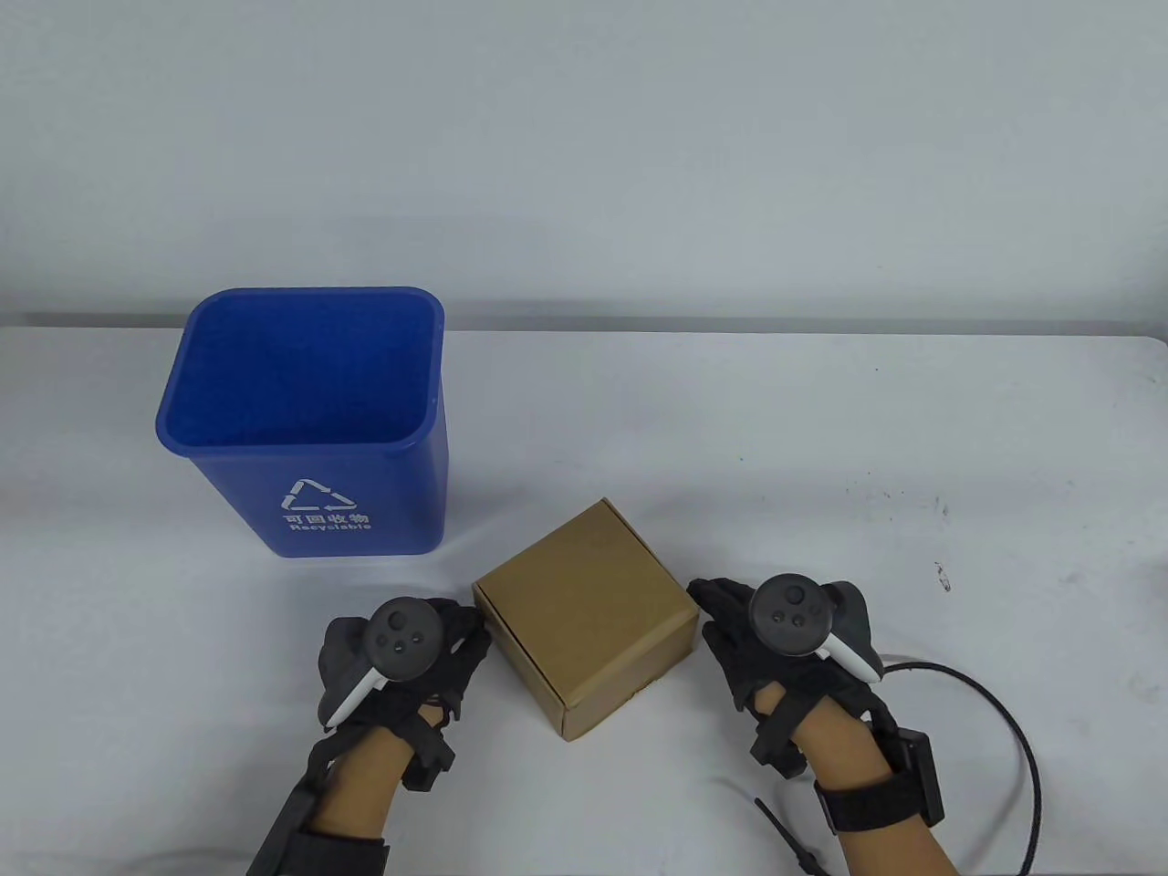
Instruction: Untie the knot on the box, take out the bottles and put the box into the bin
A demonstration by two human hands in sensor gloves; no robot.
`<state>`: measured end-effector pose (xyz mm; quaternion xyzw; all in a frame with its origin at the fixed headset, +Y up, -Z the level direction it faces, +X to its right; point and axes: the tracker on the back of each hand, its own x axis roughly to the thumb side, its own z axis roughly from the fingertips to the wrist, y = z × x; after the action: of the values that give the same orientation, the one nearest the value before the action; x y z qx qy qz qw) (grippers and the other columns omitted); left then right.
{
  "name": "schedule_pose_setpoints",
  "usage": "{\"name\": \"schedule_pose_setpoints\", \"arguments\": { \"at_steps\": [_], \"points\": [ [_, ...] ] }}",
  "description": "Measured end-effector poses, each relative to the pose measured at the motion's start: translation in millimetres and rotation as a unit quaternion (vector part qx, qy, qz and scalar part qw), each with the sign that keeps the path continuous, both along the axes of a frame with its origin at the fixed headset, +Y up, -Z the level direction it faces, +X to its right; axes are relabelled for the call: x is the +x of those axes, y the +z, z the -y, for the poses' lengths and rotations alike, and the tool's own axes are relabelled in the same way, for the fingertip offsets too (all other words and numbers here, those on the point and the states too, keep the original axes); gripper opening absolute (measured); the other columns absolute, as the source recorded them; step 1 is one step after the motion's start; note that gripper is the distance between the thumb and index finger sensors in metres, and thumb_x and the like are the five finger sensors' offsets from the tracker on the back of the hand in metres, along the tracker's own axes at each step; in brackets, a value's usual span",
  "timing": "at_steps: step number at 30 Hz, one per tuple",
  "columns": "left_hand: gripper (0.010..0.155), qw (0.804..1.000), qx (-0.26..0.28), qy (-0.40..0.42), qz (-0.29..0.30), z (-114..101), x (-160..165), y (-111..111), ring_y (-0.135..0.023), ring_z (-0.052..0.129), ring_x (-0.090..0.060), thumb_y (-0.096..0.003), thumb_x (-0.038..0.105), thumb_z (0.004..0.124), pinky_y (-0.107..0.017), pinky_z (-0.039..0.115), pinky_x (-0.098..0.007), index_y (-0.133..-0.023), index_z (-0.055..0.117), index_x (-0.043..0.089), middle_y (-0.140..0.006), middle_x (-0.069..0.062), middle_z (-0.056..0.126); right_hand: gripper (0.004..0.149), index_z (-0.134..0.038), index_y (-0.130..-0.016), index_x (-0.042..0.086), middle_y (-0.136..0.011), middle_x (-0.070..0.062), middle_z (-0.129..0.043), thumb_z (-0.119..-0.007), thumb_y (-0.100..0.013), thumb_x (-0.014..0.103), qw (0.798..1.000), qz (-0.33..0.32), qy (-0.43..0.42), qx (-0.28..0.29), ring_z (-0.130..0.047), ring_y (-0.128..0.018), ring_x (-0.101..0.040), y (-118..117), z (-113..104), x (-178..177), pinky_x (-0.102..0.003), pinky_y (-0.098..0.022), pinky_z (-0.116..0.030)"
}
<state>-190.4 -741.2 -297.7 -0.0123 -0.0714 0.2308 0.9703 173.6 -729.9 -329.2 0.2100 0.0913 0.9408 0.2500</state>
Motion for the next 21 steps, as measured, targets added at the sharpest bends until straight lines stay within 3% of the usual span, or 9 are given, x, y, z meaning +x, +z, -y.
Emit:
{"name": "schedule_pose_setpoints", "arguments": {
  "at_steps": [11,16,21],
  "points": [
    [0.05,0.999,-0.01,-0.017,0.03,4,9,-1,-0.095,0.071,-0.049,-0.0516,0.036,0.079,-0.071,0.054,-0.069,-0.098,0.081,0.018,-0.102,-0.011,0.079,0.045,-0.076,-0.093,0.013,-0.1,-0.015,-0.071,-0.071,-0.051,0.026,0.999,-0.05,0.017,-0.012,-0.071,-0.09,-0.049,4,4,-17,-0.068,-0.061,-0.057],
    [0.048,0.998,-0.028,-0.019,0.053,6,11,-1,-0.095,0.071,-0.049,-0.0513,0.034,0.081,-0.071,0.054,-0.069,-0.097,0.082,0.017,-0.101,-0.011,0.079,0.049,-0.074,-0.093,0.009,-0.1,-0.017,-0.069,-0.074,-0.05,0.031,0.997,-0.057,0.057,-0.012,-0.069,-0.09,-0.051,5,13,-28,-0.068,-0.061,-0.056],
    [0.05,0.994,-0.041,-0.061,0.076,12,18,-2,-0.098,0.066,-0.047,-0.0508,0.032,0.082,-0.072,0.052,-0.069,-0.098,0.078,0.016,-0.103,-0.012,0.074,0.048,-0.074,-0.092,0.007,-0.1,-0.017,-0.067,-0.074,-0.05,0.029,0.993,-0.057,0.105,0.013,-0.066,-0.091,-0.049,6,21,-39,-0.068,-0.061,-0.054]
  ]
}}
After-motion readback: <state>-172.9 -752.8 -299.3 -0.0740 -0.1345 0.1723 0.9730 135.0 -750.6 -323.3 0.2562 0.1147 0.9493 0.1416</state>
